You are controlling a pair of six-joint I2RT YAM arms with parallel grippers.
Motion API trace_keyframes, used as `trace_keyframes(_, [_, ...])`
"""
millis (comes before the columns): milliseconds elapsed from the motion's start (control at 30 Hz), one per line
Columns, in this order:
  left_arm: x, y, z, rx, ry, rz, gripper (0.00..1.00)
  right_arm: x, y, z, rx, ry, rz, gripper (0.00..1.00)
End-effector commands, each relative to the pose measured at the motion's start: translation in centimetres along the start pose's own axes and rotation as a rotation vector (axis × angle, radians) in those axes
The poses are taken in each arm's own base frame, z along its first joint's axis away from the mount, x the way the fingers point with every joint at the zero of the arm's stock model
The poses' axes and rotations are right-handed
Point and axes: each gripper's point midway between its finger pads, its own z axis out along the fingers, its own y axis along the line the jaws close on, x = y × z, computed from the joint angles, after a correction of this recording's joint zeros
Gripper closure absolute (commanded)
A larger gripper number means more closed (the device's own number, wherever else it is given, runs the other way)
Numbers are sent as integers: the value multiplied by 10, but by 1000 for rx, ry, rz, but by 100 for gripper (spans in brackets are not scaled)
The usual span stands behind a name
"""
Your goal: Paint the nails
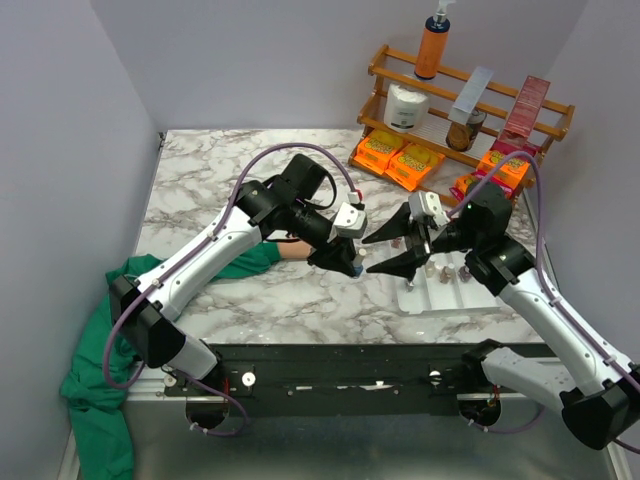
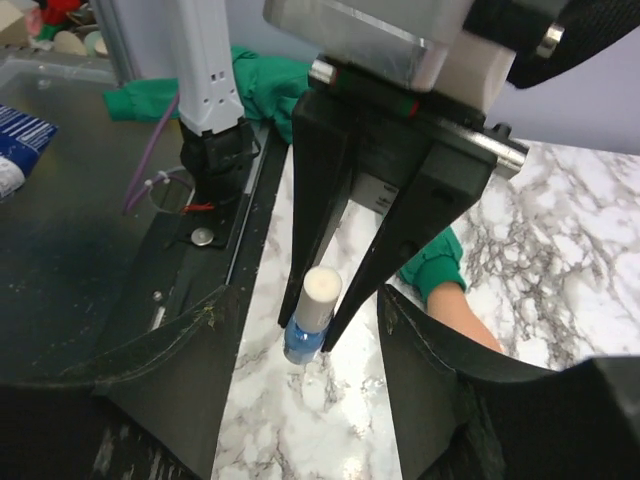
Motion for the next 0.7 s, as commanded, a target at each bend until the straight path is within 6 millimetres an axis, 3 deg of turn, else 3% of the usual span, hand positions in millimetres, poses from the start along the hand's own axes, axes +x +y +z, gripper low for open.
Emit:
trace_keyframes(0, [-23,-22,-6,68,-61,70,100,-4,10,1,-88,-8,9,39])
trace_keyframes(667, [-23,-24,0,89,-56,59,100,1,14,18,-166,-14,52,57])
